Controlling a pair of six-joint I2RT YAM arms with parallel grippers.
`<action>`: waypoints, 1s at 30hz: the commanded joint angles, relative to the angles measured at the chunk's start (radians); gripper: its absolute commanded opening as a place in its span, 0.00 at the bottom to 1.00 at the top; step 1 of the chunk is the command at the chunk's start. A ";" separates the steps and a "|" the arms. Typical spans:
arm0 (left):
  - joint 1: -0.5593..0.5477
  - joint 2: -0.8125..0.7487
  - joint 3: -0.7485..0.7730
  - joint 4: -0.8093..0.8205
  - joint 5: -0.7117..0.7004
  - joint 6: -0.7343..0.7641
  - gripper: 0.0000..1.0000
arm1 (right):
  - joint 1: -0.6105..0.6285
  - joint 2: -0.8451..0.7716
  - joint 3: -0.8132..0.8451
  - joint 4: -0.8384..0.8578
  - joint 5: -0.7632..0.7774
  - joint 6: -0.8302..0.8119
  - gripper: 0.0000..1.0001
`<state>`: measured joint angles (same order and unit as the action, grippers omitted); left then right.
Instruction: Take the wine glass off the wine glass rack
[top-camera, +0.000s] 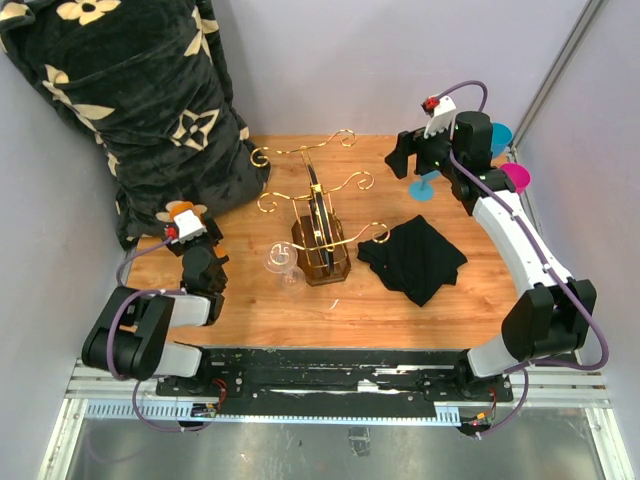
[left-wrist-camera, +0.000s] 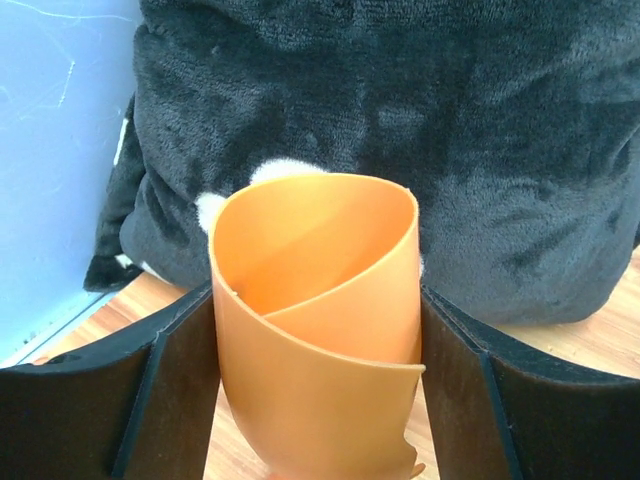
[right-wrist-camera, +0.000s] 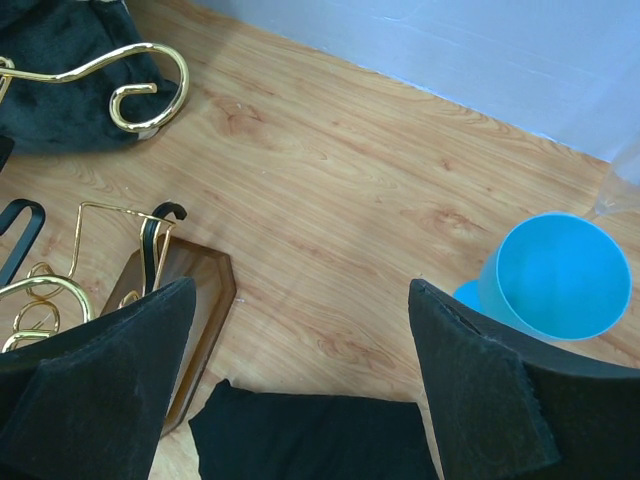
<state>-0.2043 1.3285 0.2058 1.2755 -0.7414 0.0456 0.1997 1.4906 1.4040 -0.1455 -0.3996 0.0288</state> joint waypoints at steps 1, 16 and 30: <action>-0.032 0.087 -0.034 0.306 -0.097 0.088 0.72 | -0.013 -0.010 -0.011 0.043 -0.031 0.025 0.88; -0.053 0.206 -0.005 0.388 -0.141 0.077 0.99 | -0.014 0.018 0.010 0.032 -0.024 0.016 0.88; -0.174 -0.159 0.068 -0.167 -0.308 -0.071 1.00 | -0.016 0.007 0.099 -0.117 0.117 -0.025 0.92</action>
<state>-0.3519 1.3556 0.2096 1.4208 -0.9638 0.1150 0.1978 1.5070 1.4357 -0.1898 -0.3786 0.0330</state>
